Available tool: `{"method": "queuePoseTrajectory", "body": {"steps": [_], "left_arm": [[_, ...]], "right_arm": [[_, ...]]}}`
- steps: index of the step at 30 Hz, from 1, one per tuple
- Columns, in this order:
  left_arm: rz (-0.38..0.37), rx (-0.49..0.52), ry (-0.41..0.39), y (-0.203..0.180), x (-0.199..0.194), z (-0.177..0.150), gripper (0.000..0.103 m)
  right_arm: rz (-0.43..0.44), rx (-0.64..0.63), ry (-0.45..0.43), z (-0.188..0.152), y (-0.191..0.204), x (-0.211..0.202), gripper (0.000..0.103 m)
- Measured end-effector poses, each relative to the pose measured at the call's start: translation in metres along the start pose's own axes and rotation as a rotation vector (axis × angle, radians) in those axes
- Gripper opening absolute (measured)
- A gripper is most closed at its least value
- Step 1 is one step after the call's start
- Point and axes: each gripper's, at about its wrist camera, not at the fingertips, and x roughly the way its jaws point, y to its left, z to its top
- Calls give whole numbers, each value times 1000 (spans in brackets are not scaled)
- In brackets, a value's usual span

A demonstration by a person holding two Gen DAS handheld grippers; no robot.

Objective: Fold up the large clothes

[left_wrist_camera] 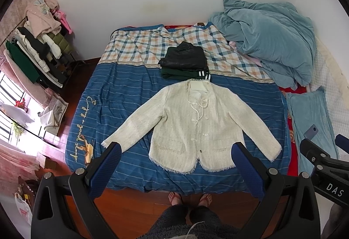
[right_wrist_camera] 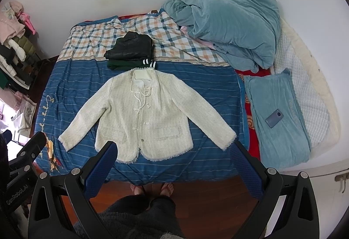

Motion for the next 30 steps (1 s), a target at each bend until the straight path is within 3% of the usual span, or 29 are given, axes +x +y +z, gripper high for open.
{"method": "queuePoseTrajectory", "body": {"steps": [5, 9, 11, 13, 17, 19, 21, 26, 30], "left_arm": [[81, 1, -107, 5, 35, 10, 103], [160, 39, -118, 4, 109, 18, 103], [174, 43, -83, 5, 141, 19, 103], [192, 50, -33, -4, 189, 20, 103], [272, 77, 21, -23, 266, 18, 103], [305, 74, 52, -27, 294, 17, 103], [356, 57, 121, -35, 338, 14, 103], [399, -19, 293, -30, 414, -5, 103], [434, -47, 399, -31, 479, -30, 103]], "right_arm": [[98, 111, -32, 4, -13, 33, 103], [62, 316, 3, -5, -52, 102, 103], [31, 439, 34, -16, -83, 145, 95], [15, 561, 88, -33, -119, 197, 70], [17, 734, 164, -66, -182, 293, 71], [27, 824, 202, -87, -219, 356, 77], [20, 902, 253, -103, -244, 404, 77], [38, 1151, 338, -161, -312, 533, 78], [109, 1372, 361, -202, -338, 610, 78]]}}
